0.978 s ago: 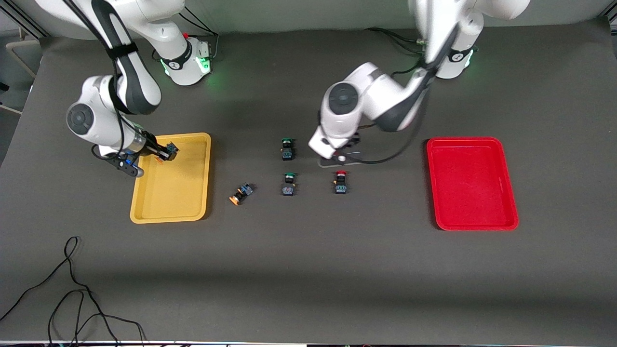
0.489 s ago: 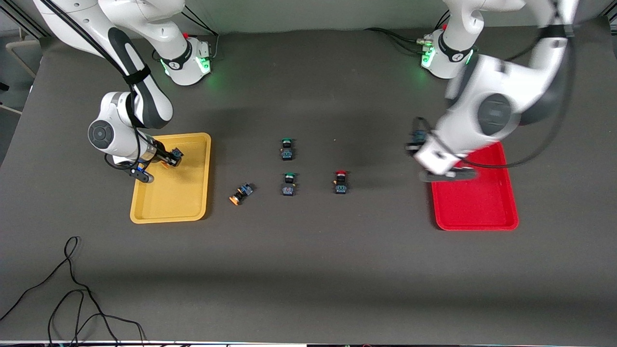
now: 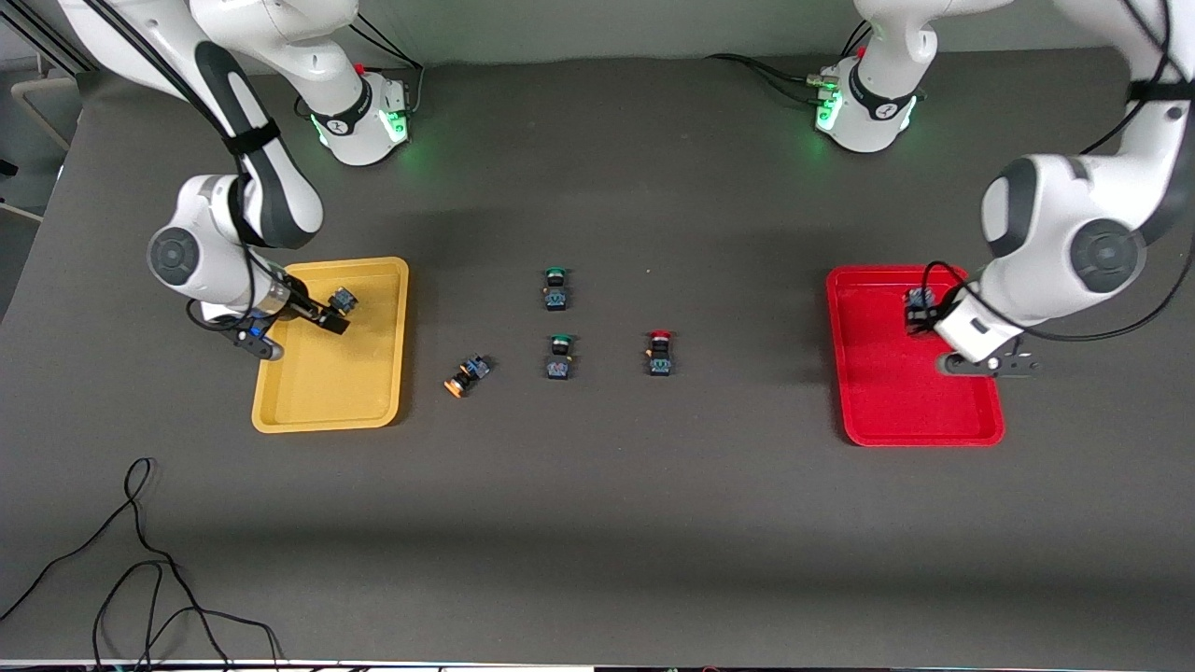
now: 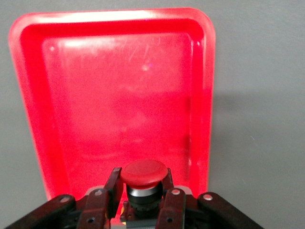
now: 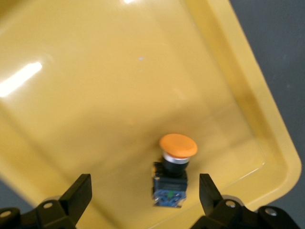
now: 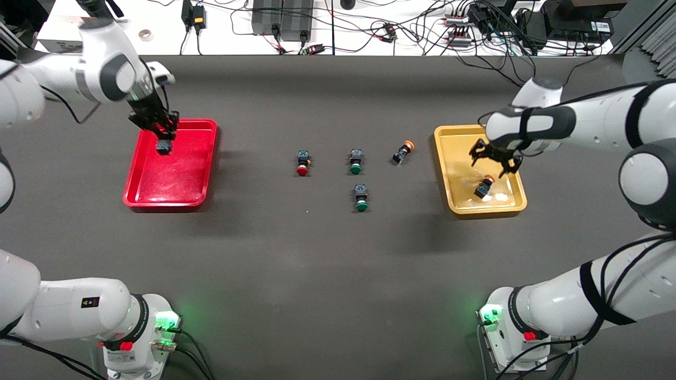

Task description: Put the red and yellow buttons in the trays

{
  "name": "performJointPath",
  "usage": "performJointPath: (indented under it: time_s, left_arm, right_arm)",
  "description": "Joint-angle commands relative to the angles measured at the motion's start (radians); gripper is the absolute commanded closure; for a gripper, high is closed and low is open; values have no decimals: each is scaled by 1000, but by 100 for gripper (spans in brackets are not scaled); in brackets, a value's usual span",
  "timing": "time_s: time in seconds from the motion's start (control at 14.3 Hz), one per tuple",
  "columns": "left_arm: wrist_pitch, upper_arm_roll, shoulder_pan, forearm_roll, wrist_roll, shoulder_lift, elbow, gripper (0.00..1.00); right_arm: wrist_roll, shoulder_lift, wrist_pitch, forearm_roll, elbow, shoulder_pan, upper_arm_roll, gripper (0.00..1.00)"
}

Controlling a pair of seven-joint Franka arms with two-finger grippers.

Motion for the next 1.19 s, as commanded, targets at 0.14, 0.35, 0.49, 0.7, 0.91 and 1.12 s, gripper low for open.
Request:
performJointPath:
  time_s: [0.14, 0.35, 0.49, 0.7, 0.91, 1.12]
  left_arm:
    - [288, 6, -3, 61, -9, 185, -26, 74]
    - [287, 17, -3, 80, -3, 187, -14, 0]
    - [238, 17, -3, 80, -2, 151, 8, 0]
    - [-98, 11, -6, 75, -8, 68, 158, 0]
    - [-387, 0, -40, 42, -20, 42, 334, 0]
    - [-422, -32, -130, -31, -159, 29, 373, 0]
  right_arm:
    - [20, -39, -198, 11, 248, 6, 48, 0]
    - [118, 3, -273, 6, 413, 8, 123, 0]
    - [225, 53, -273, 3, 476, 8, 195, 0]
    - [361, 147, -246, -3, 538, 10, 285, 0]
    - [518, 233, -149, -92, 535, 11, 359, 0]
    - [619, 325, -31, -164, 492, 14, 388, 0]
